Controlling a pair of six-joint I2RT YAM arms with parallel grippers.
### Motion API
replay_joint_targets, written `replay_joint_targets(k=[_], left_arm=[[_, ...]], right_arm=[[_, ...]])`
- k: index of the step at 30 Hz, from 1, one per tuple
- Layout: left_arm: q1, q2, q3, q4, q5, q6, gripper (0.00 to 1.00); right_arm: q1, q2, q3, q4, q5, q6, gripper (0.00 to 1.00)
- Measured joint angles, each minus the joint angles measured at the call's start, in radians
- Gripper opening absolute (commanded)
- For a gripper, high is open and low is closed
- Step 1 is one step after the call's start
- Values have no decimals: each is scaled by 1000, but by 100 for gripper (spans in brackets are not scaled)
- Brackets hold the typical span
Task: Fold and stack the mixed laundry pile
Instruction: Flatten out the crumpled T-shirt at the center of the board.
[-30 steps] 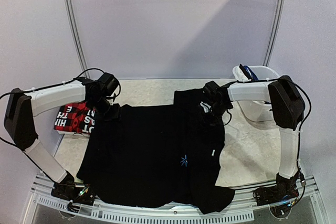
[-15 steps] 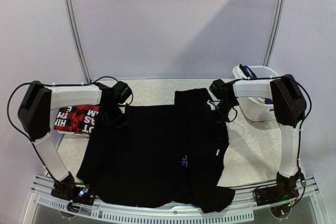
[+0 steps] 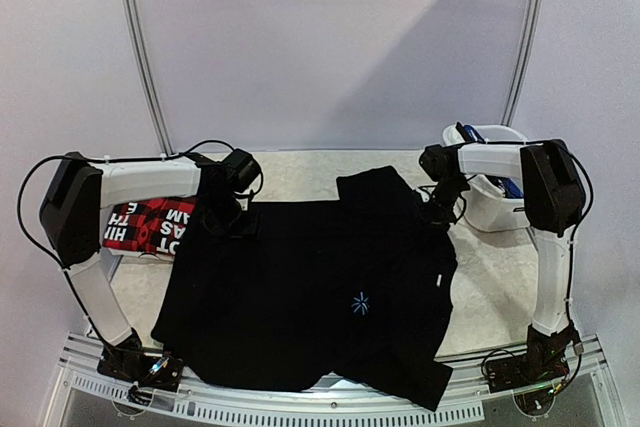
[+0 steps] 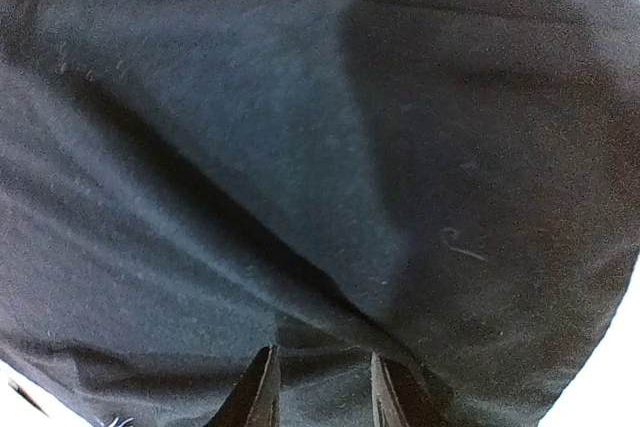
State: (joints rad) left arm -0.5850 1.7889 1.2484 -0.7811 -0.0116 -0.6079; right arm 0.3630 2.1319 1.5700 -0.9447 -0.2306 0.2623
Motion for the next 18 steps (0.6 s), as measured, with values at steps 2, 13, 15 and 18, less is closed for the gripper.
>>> replay_joint_targets(k=[2,13,15,18], left_arm=[[-2,2,8,-1,1,-5,62],[-8,7,43,-6,11,-18,62],[-10,7,48,-6,14,-22,62],[-11,7,57,-10,19,-26,61]], right_arm=[[-20,11,20,-18,21,-8,31],[-71,59,194,-127,181,-47,28],[-76,66,241,-148,204,-51,28],[-79,67,302,-173,210,-58,29]])
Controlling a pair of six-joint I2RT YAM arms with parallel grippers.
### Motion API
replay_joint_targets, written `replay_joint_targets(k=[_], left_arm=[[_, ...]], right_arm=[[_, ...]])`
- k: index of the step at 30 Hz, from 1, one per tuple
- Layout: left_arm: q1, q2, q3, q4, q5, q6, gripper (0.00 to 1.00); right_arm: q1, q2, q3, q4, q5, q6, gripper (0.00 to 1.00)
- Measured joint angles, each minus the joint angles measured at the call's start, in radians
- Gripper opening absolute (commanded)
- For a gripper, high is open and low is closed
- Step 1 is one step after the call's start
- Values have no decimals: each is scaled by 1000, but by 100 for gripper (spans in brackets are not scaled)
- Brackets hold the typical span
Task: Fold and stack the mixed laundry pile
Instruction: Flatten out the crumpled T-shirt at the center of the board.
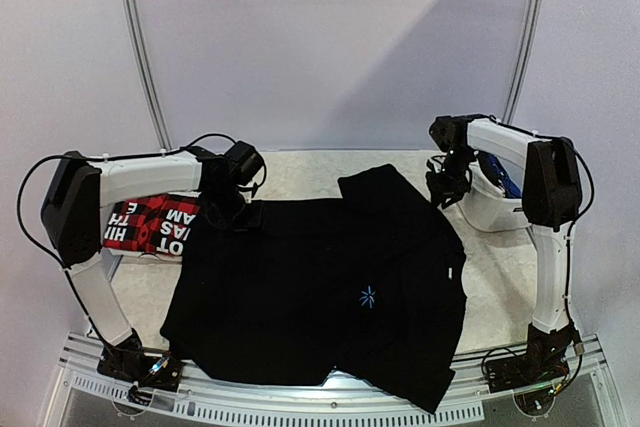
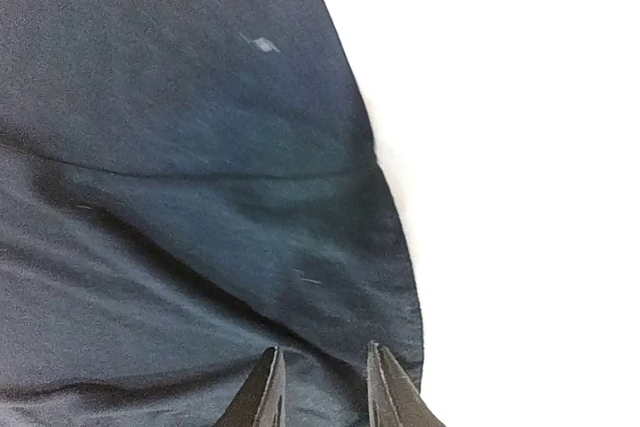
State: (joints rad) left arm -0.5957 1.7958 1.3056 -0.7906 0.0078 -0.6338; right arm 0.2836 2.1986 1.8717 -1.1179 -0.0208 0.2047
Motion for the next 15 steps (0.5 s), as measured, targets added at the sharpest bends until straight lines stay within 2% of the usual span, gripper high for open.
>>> replay_joint_targets(k=[6,10,15], left_arm=[[-2,0,21,0,0,-6,61],[-4,0,22,-3,-19,-6,61],[-14,0,22,-11,-45,-5,60]], right_arm=[[11,-27,33,-9,-59,4,36],[52,-106,-46,1,-90,26,45],[170,-203,-154,30,-109,75,54]])
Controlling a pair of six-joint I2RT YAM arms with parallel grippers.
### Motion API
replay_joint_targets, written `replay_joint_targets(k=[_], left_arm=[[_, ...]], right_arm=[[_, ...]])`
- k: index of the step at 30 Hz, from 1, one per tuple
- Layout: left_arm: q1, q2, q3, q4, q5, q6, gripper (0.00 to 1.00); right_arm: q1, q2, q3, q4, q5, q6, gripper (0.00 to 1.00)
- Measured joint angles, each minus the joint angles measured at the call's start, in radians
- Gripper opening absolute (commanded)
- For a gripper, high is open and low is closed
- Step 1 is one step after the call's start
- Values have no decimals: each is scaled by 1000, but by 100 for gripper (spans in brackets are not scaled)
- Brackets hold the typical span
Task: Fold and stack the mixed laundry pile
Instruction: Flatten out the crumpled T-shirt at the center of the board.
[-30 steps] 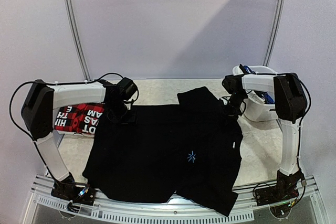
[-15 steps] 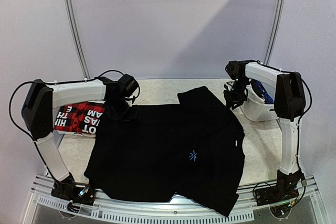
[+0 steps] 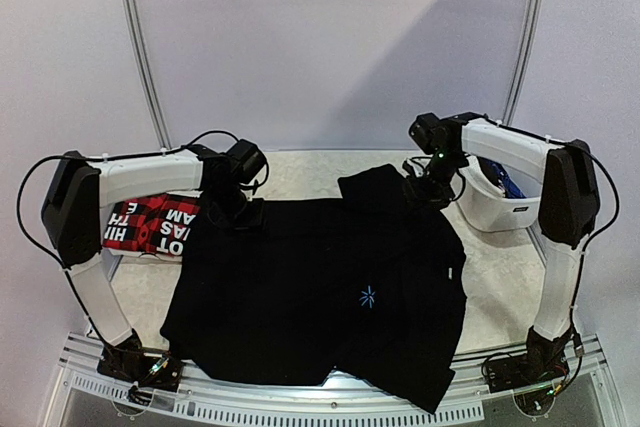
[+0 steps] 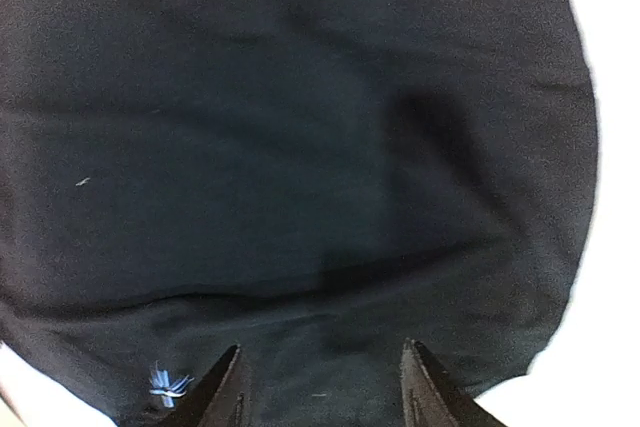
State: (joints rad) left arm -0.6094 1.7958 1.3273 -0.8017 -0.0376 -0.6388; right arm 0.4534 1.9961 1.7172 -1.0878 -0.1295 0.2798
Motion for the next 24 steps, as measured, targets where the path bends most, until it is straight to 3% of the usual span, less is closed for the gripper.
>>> replay_joint_targets(k=[5,24], left_arm=[[-7,23,36,-7,-13,2,60],[-18,33,74,-47,-66,-2,60]], right_arm=[[50,14,4,32,8,50,55],[-34,397,341,33,135,74,50]])
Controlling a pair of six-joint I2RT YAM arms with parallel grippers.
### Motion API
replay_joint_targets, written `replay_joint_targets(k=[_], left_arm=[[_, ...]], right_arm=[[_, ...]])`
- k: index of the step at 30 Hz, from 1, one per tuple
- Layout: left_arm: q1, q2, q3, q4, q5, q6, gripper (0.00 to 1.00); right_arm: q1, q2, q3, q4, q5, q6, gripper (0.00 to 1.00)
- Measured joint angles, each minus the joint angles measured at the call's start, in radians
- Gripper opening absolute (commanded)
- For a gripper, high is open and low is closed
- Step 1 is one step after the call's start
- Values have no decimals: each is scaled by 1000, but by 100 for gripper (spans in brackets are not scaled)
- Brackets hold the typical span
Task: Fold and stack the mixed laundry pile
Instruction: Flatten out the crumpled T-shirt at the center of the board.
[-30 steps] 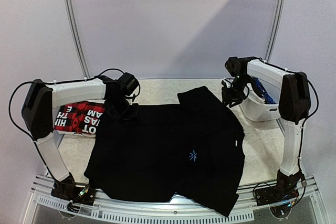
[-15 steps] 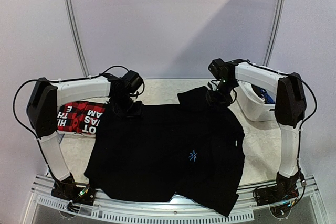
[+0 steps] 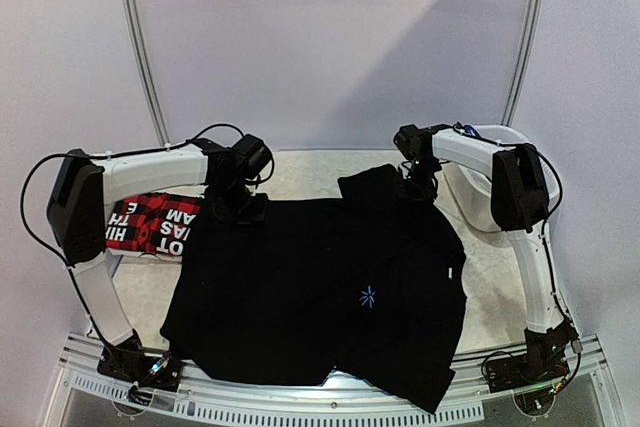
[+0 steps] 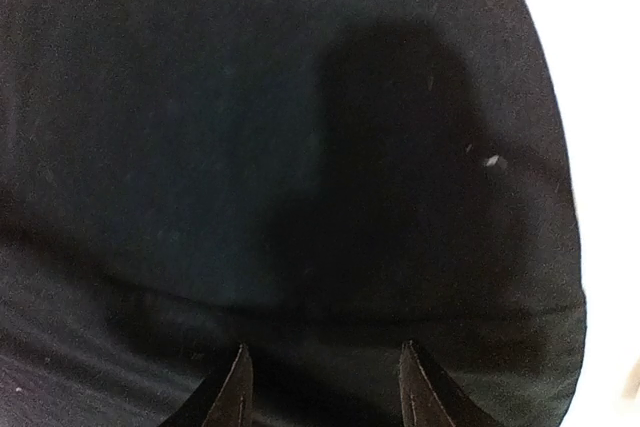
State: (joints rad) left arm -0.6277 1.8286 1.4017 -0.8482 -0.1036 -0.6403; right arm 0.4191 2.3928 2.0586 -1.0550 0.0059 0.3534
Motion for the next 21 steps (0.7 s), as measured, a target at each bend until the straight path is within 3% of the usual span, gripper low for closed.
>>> replay_joint_targets(k=[10,21], left_arm=[[0,5,18,-37,-43,12,60],[25,369,377,-52,14,47,59]], right_arm=[[-47,110,161,-50,-1,-42,46],[-114,207,333,-97,-43,-71,43]])
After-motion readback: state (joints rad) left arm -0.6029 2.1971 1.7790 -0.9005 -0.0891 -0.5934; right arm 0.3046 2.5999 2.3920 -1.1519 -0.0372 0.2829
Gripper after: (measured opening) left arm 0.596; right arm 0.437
